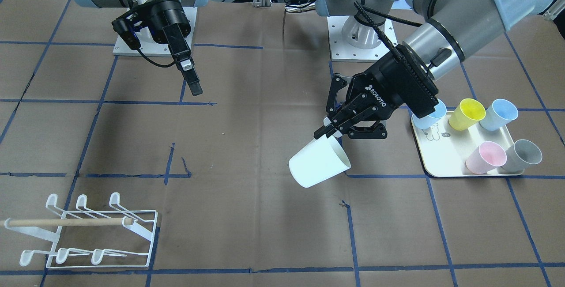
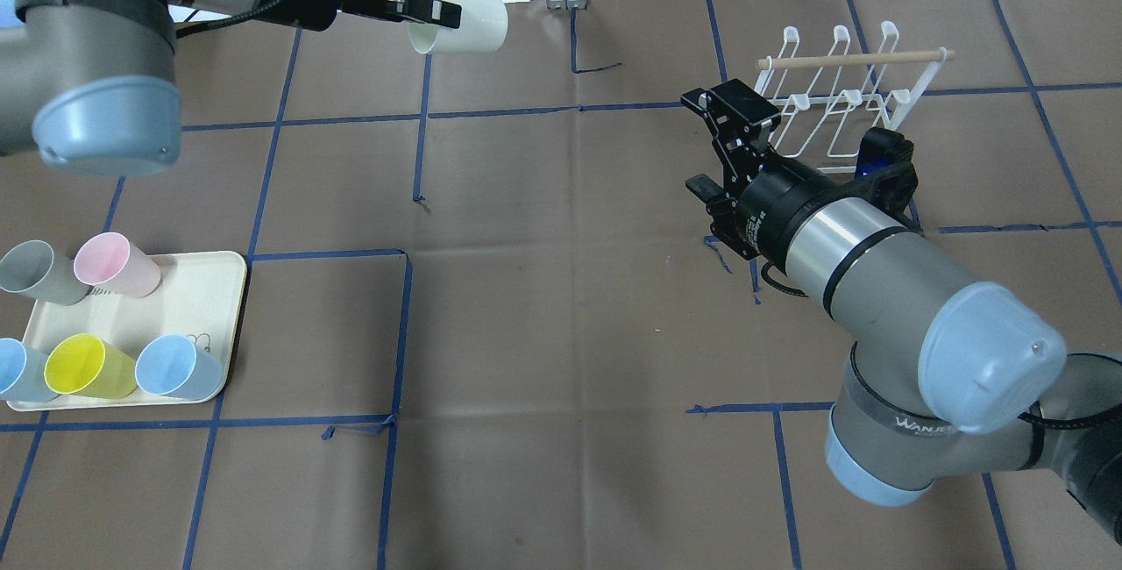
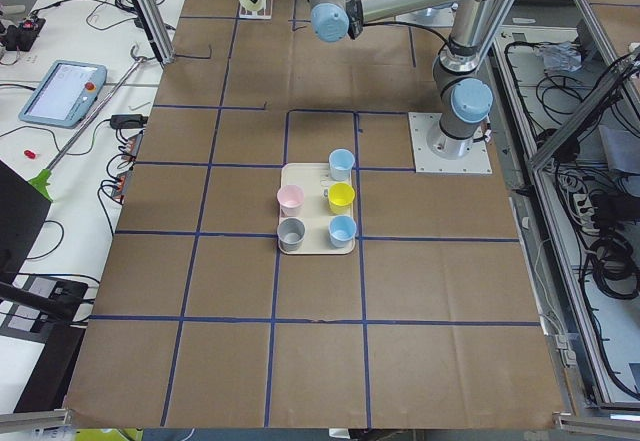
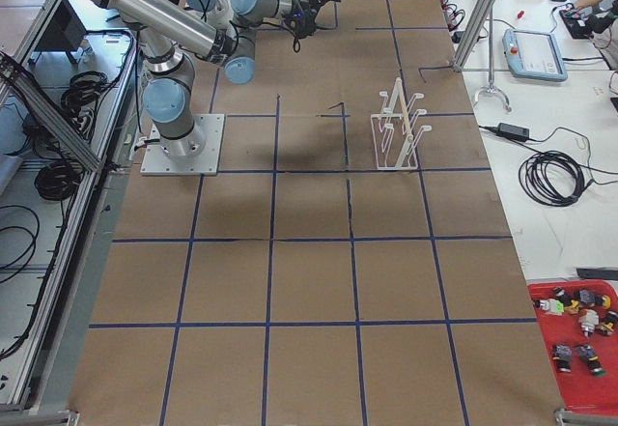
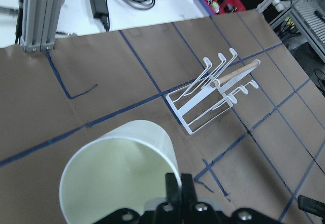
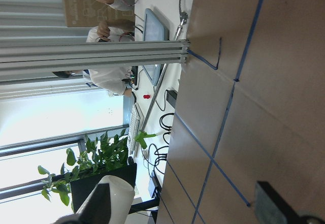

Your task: Transfer IKEA cup to right arm and place on rack

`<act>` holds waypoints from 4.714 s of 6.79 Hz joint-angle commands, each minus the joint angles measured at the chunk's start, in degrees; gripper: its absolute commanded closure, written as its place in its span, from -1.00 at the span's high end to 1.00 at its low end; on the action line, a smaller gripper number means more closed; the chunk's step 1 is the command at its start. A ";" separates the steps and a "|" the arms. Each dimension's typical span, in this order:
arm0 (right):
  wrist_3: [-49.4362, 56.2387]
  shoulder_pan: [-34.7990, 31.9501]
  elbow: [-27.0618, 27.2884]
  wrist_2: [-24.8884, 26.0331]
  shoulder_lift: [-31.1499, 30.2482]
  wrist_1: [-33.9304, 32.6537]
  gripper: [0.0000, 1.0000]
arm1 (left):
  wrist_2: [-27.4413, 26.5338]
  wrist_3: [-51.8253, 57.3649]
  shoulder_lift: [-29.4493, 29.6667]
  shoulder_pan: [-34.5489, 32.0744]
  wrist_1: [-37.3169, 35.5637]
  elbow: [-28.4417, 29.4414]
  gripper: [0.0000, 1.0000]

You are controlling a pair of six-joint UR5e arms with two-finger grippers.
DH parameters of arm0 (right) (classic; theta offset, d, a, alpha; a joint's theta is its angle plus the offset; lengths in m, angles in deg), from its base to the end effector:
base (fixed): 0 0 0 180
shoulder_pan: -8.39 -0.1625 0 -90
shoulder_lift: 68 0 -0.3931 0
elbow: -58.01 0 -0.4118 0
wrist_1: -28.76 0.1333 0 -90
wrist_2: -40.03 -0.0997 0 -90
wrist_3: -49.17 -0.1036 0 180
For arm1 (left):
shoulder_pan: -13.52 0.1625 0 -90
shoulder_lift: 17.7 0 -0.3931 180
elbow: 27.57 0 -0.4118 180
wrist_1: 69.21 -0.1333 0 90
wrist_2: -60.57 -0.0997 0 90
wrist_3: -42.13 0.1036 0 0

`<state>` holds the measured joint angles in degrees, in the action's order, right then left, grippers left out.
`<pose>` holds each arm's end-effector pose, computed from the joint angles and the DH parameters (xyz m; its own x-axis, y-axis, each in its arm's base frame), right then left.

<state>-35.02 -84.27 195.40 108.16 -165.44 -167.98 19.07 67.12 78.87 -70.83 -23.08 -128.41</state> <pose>0.1899 -0.3840 0.3416 -0.1104 0.3527 -0.9292 0.9046 0.4229 0.0530 -0.1550 -0.5758 0.4128 -0.6647 0.6182 0.4195 0.2126 0.6948 -0.6871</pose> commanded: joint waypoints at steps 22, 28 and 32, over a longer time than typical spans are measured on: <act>-7.31 -8.50 -14.44 -1.95 13.33 12.96 0.37 | 5.73 -13.13 -1.03 -8.47 -58.43 -28.97 -0.90; -7.04 -8.50 -14.79 -2.39 13.24 12.96 -0.30 | 5.56 -18.21 -1.03 -8.03 -58.61 -28.36 0.99; 1.53 -7.28 -17.93 -2.22 15.51 12.08 -0.47 | 9.82 -18.40 -1.30 2.65 -58.26 -28.97 0.99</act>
<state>-37.89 -92.20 179.27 105.87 -151.32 -155.79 25.99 48.75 77.61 -73.09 -81.56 -157.33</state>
